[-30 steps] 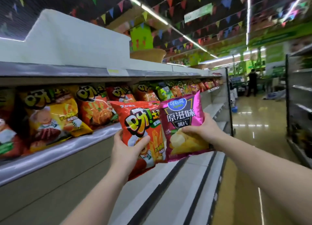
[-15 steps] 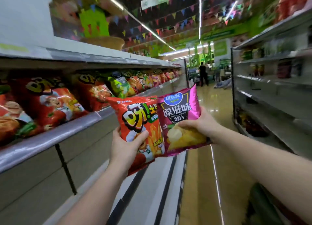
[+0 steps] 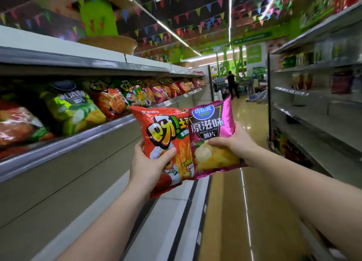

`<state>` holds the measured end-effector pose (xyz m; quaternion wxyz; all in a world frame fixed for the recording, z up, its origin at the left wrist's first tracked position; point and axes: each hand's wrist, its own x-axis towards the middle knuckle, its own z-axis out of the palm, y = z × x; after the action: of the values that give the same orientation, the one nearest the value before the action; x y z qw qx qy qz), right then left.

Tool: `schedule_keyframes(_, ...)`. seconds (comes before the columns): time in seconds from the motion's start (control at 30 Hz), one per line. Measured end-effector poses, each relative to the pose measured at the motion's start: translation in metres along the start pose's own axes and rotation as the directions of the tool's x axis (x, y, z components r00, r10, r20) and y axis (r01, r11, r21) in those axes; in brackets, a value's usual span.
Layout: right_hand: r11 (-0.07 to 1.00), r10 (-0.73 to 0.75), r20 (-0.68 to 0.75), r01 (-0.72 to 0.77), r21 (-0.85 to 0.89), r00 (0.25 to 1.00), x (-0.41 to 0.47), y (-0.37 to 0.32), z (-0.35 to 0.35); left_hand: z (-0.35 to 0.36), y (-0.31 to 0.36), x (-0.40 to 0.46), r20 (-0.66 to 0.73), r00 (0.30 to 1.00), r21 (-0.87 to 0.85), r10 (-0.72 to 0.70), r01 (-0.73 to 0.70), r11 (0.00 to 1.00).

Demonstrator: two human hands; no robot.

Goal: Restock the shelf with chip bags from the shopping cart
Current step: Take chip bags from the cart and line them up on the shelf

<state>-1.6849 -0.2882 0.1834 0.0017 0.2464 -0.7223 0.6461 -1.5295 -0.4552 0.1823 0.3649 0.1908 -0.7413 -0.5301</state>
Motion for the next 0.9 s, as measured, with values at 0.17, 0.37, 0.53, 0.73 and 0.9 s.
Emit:
schedule_keyframes(0.17, 0.999, 0.041, 0.015, -0.041, 0.014, 0.999, 0.08, 0.038, 0.008, 0.04, -0.022, 0.069, 0.003, 1.0, 0.006, -0.009, 0.009, 1.0)
schedule_keyframes(0.37, 0.999, 0.04, -0.023, -0.04, 0.005, 0.999, 0.179, 0.063, 0.02, 0.081, -0.057, 0.176, 0.027, 0.999, -0.013, 0.033, -0.032, 0.999)
schedule_keyframes(0.53, 1.0, 0.017, -0.089, -0.017, 0.0, 0.996, 0.261, 0.074, 0.023, 0.121, -0.075, 0.271, 0.068, 0.997, -0.053, 0.037, -0.033, 0.998)
schedule_keyframes(0.73, 1.0, -0.003, -0.15, 0.003, -0.002, 0.989, 0.357, 0.104, 0.006, 0.185, -0.086, 0.357, 0.1, 0.994, -0.042, 0.053, -0.049, 0.998)
schedule_keyframes(0.9, 1.0, -0.02, -0.157, 0.018, -0.019, 0.987, 0.448, 0.145, -0.009, 0.244, -0.102, 0.422, 0.074, 0.994, -0.048, 0.082, -0.078, 0.996)
